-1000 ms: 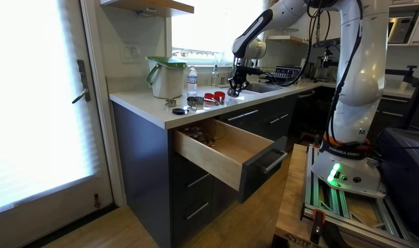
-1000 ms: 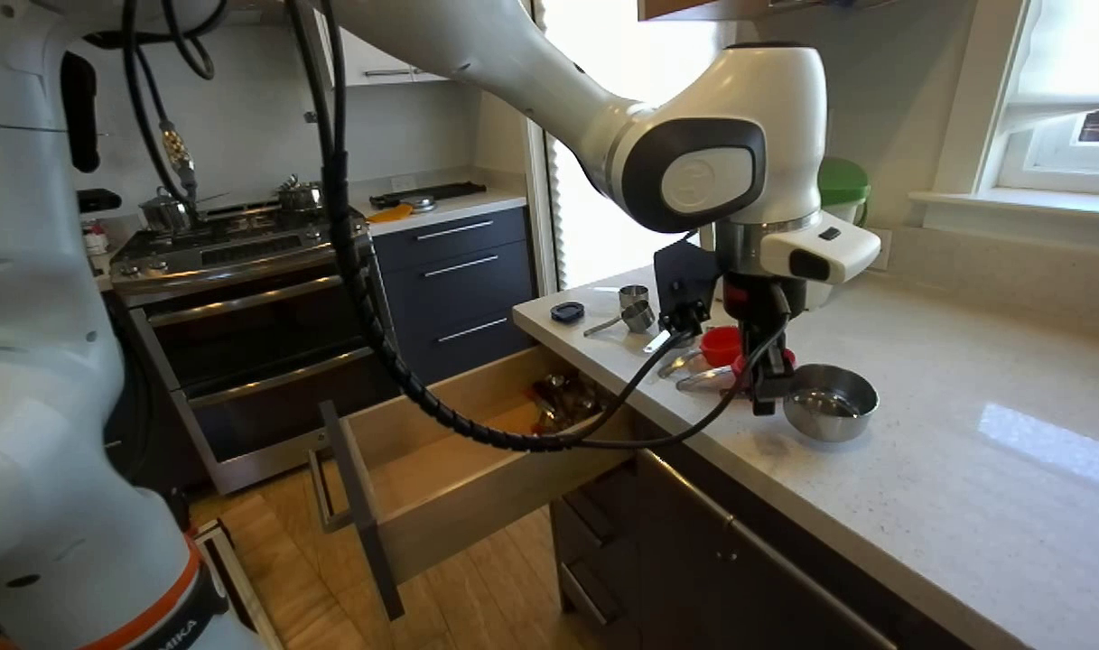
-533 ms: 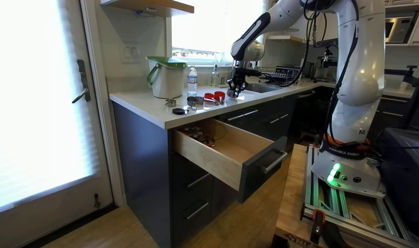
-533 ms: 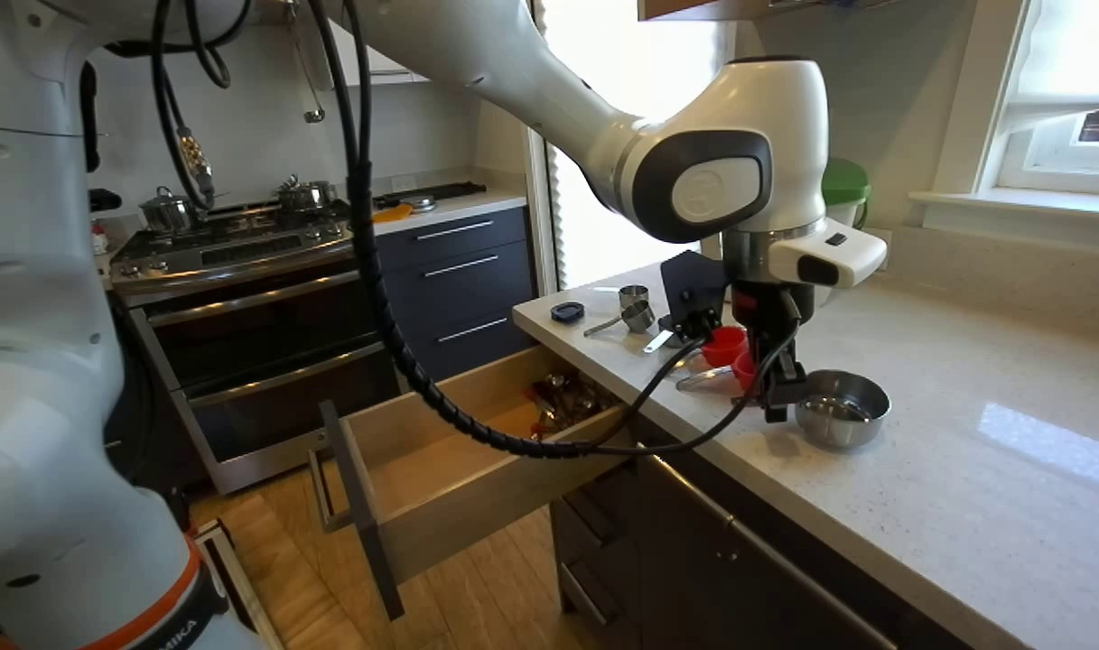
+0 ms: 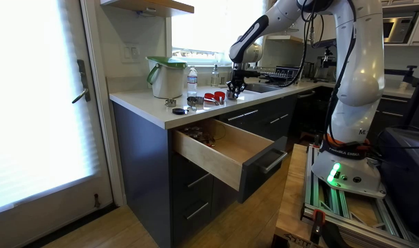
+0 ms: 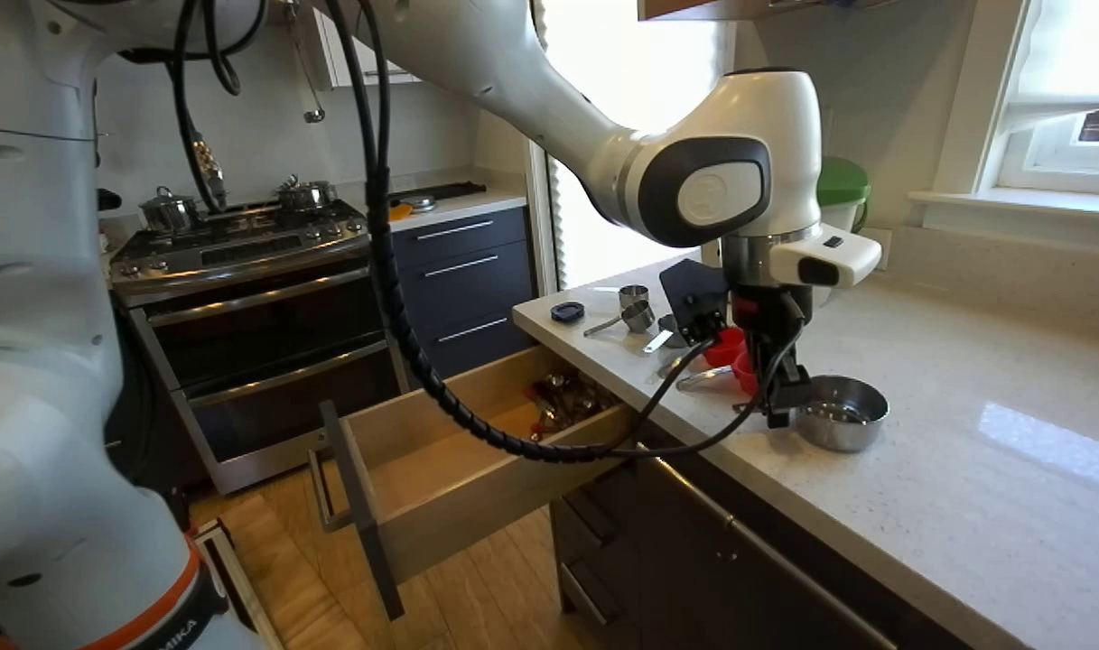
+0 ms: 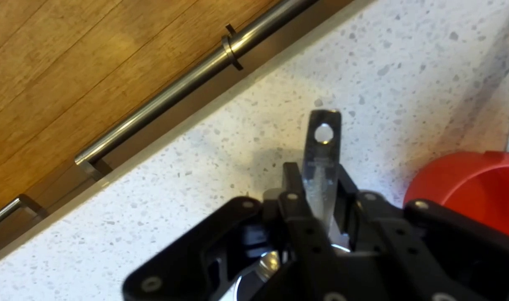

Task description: Remove the pot from the drawer

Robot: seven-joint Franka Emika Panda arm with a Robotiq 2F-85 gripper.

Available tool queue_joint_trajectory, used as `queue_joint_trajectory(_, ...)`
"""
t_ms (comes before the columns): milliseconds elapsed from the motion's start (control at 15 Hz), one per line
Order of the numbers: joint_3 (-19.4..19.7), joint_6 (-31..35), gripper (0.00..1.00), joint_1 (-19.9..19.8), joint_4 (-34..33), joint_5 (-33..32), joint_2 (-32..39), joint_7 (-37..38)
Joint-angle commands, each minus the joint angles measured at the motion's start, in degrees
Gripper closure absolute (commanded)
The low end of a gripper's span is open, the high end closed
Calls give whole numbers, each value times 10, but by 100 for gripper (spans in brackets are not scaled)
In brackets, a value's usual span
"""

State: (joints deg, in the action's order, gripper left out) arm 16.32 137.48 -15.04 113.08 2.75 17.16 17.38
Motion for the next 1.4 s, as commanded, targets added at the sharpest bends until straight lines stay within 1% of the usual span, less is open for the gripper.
queue_joint_trajectory(0, 3, -2, 47, 6, -8, -8, 6, 6)
queue_joint_trajectory(67, 3, -1, 40, 6, -9, -7, 5, 6)
queue_joint_trajectory(267, 6, -1, 16, 8, -7, -11, -1, 12)
queue_joint_trajectory(400, 5, -12, 2, 8, 2, -8, -15, 10)
queue_joint_trajectory(467, 2, -27, 0, 7, 9, -1, -28, 2)
queue_joint_trajectory(533, 2, -39, 0, 8, 18, -3, -41, 3)
queue_joint_trajectory(600, 4, -53, 0, 13, 35, -13, -64, 7)
queue_joint_trajectory(667, -1, -64, 0, 15, 52, -10, -88, 0)
queue_joint_trajectory(733, -11, -73, 0, 16, 79, 6, -124, -25)
queue_joint_trajectory(800, -14, -83, 0, 21, 97, 2, -150, -26)
queue_joint_trajectory(1000, -33, -94, 0, 39, 156, -34, -235, 10)
queue_joint_trajectory(1333, -92, -127, 0, 68, 254, -32, -384, -69)
